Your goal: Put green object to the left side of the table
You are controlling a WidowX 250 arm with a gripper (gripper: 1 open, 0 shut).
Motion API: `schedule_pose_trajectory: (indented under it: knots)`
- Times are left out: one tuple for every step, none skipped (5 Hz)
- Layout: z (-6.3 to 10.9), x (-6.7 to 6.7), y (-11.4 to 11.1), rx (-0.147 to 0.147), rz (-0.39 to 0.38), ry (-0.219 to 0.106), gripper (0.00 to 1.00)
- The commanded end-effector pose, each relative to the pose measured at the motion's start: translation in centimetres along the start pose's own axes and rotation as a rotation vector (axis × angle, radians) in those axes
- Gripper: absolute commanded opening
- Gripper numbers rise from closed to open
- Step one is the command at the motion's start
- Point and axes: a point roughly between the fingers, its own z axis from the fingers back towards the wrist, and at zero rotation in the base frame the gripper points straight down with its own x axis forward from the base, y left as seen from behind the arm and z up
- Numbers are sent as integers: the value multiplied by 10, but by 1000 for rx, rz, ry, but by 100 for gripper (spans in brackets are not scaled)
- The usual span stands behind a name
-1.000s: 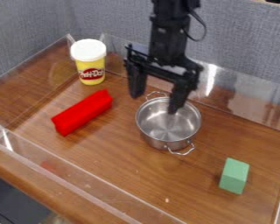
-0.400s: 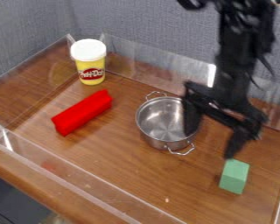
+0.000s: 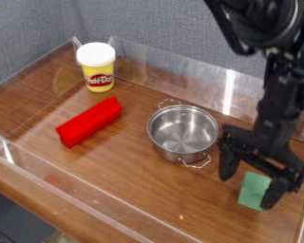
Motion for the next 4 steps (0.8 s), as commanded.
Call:
schedule_pose_trajectory:
  knots:
    - [-4, 7, -3, 1, -7, -16, 100]
    - [-2, 12, -3, 8, -6, -9, 0]
    - [-1, 15, -6, 6, -8, -19, 0]
    - [1, 17, -8, 2, -4, -36, 0]
